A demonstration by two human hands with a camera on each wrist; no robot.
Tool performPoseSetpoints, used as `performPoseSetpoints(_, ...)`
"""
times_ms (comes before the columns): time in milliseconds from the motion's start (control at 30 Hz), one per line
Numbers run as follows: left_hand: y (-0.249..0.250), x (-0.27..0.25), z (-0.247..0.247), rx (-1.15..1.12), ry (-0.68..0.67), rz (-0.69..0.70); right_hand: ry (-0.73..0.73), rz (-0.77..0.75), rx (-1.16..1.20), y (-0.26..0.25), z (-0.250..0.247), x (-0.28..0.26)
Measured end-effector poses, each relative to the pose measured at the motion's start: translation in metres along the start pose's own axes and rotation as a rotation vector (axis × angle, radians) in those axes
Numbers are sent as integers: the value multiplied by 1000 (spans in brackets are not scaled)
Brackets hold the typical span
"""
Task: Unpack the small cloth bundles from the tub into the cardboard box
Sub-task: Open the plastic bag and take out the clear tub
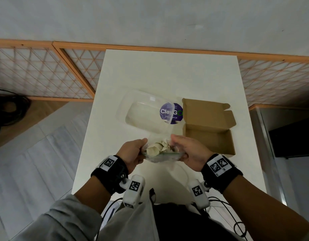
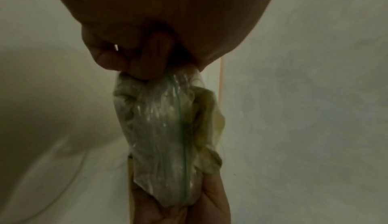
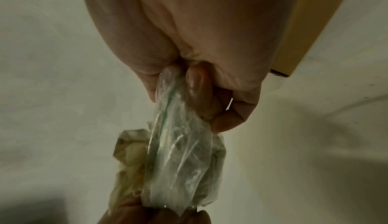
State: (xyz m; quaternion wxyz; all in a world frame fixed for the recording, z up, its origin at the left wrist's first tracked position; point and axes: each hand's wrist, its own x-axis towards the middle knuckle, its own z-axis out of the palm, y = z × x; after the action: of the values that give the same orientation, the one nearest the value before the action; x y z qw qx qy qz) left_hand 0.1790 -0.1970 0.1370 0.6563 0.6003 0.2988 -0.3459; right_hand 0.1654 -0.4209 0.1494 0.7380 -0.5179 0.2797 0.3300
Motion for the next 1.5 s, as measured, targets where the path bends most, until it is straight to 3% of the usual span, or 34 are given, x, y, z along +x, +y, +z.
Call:
performPoseSetpoints(267, -23, 21, -15, 36, -6, -124, 80, 181, -40, 35, -9, 20)
performPoseSetpoints(433, -23, 26, -18, 92, -35, -114, 162, 88, -82, 48, -18, 21)
performPoseSetpoints(533, -17, 25, -17, 238, -57, -50, 217, -39, -292, 52, -21, 16)
performPoseSetpoints(700, -21, 28, -10, 589, -9, 103, 178, -229, -596, 52, -14, 8)
performPoseSetpoints(900, -25, 30, 1, 931, 34, 362, 238, -234, -844, 59, -4, 10)
performPoseSetpoints(1100, -33, 30, 4, 1085, -135, 324, 283, -259, -988, 57, -6, 23)
performPoseSetpoints(1267, -31, 32, -3, 1096, -166, 306, 206, -108, -1018, 60, -13, 37)
performPoseSetpoints(1500, -27, 38, -7, 1108, -129, 310, 175, -70, -1072, 54, -15, 44)
